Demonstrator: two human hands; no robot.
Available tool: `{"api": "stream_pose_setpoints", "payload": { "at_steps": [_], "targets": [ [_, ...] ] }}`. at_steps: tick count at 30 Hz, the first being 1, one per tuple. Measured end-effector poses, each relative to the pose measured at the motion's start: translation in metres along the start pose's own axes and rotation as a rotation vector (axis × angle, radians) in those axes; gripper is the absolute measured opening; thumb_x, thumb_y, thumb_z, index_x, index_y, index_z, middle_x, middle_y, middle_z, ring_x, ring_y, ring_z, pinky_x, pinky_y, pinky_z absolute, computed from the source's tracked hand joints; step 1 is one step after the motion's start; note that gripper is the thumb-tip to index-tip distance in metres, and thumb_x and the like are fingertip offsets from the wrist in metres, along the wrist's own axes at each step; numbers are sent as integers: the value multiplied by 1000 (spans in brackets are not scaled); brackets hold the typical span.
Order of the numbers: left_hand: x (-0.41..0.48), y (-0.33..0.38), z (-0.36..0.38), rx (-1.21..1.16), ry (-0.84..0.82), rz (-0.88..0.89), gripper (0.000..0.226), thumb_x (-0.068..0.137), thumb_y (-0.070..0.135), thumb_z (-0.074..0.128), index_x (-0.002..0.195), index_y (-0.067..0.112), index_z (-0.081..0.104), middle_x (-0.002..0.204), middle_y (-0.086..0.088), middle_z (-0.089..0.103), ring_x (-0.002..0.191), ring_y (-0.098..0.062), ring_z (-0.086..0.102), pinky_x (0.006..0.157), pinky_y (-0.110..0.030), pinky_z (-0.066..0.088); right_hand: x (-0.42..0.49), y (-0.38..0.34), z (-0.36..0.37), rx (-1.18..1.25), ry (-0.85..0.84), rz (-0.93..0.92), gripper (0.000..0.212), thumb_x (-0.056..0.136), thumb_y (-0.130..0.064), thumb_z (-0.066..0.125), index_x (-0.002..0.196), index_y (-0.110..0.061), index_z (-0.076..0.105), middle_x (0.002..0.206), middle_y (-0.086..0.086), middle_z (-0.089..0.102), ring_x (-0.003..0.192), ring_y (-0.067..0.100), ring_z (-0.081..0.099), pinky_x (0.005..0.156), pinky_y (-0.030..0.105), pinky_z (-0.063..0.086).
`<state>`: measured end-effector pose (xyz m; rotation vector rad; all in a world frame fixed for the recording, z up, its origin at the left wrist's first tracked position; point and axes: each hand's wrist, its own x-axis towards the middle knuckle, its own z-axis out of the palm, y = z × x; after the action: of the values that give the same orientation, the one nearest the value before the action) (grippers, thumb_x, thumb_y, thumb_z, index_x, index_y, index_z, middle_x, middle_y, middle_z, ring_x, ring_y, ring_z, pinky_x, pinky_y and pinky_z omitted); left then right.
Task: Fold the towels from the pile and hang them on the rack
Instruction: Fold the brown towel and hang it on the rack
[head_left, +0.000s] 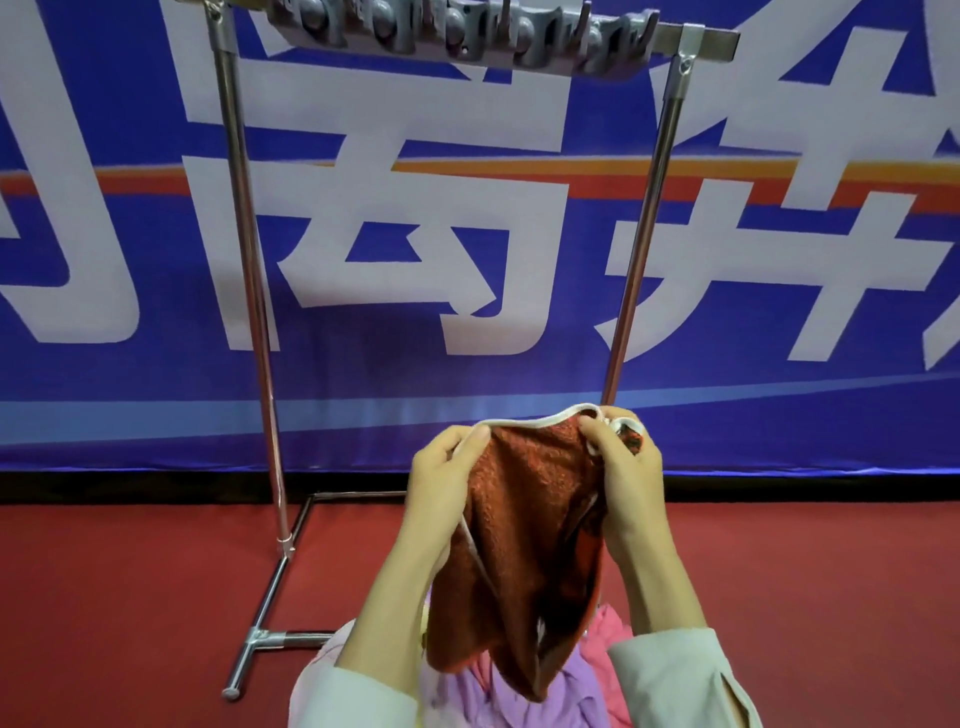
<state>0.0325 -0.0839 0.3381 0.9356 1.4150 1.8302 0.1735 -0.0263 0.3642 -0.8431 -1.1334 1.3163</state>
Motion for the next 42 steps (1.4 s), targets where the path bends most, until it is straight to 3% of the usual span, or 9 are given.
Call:
{"api": "stream_pose_setpoints", "payload": {
  "at_steps": [5, 8, 10, 17, 26, 32, 35, 38, 42],
  "targets": [
    [-3, 13, -1, 73, 63, 118, 10, 82, 18, 71, 77, 10, 70, 74, 1, 69, 69, -7, 59, 68, -21, 47, -12, -2, -1, -185, -345, 71, 24, 76, -17, 79, 98, -12, 72, 81, 0, 72, 75, 6, 66, 68, 16, 51],
    [-7, 19, 0, 59, -32, 103, 6, 80, 12, 73, 75, 10, 71, 75, 0, 72, 70, -6, 64, 66, -17, 49, -16, -1, 4, -301, -449, 24, 9, 76, -10, 79, 83, -8, 74, 82, 9, 73, 74, 8, 66, 69, 18, 50],
    [-8, 19, -2, 58, -73, 98, 3, 79, 12, 73, 76, 10, 73, 80, -3, 74, 75, -9, 66, 71, -20, 52, -17, 1, 6, -306, -425, -4, 12, 81, -10, 74, 70, -12, 72, 77, 10, 70, 74, 12, 62, 72, 24, 48],
    [5, 2, -22, 246, -82, 64, 12, 77, 13, 77, 73, 21, 69, 70, -8, 56, 66, -17, 49, 65, -29, 38, -16, -3, 6, -85, -284, -85, 11, 89, -10, 64, 78, -8, 62, 72, 3, 62, 73, 14, 58, 70, 24, 46],
    [-1, 10, -28, 92, -37, 98, 5, 83, 17, 70, 79, 16, 73, 76, 7, 70, 74, -4, 60, 72, -14, 45, -6, -2, 0, -5, -35, -16, 23, 86, -14, 69, 67, -17, 57, 64, -3, 52, 65, 12, 49, 64, 27, 41],
    [-6, 19, -12, 62, -26, 113, 12, 84, 19, 69, 77, 12, 75, 79, -2, 73, 74, -7, 64, 73, -19, 49, -14, -6, 0, -280, -419, -45, 49, 60, -18, 89, 104, -21, 69, 83, 0, 66, 76, 6, 62, 73, 18, 52],
    [-9, 20, -8, 99, -103, 124, 10, 83, 17, 70, 74, 15, 74, 76, 2, 73, 73, -3, 65, 69, -14, 48, -19, -6, 5, -346, -544, -43, 32, 70, -6, 83, 100, -8, 71, 83, 10, 71, 75, 10, 66, 71, 20, 54],
    [-10, 20, -8, 116, -143, 135, 7, 82, 16, 71, 76, 13, 74, 78, 0, 73, 76, -5, 65, 73, -14, 49, -18, -3, 6, -348, -538, -82, 6, 81, -1, 72, 87, 0, 69, 70, 5, 64, 64, 8, 58, 63, 16, 46],
    [-5, 13, -14, 202, -164, 121, 3, 82, 20, 72, 80, 20, 71, 74, -1, 67, 68, -13, 58, 69, -26, 46, -12, 1, 3, -336, -357, -125, 3, 85, -8, 69, 86, -10, 70, 77, 4, 67, 70, 9, 60, 67, 20, 47]
  ]
}}
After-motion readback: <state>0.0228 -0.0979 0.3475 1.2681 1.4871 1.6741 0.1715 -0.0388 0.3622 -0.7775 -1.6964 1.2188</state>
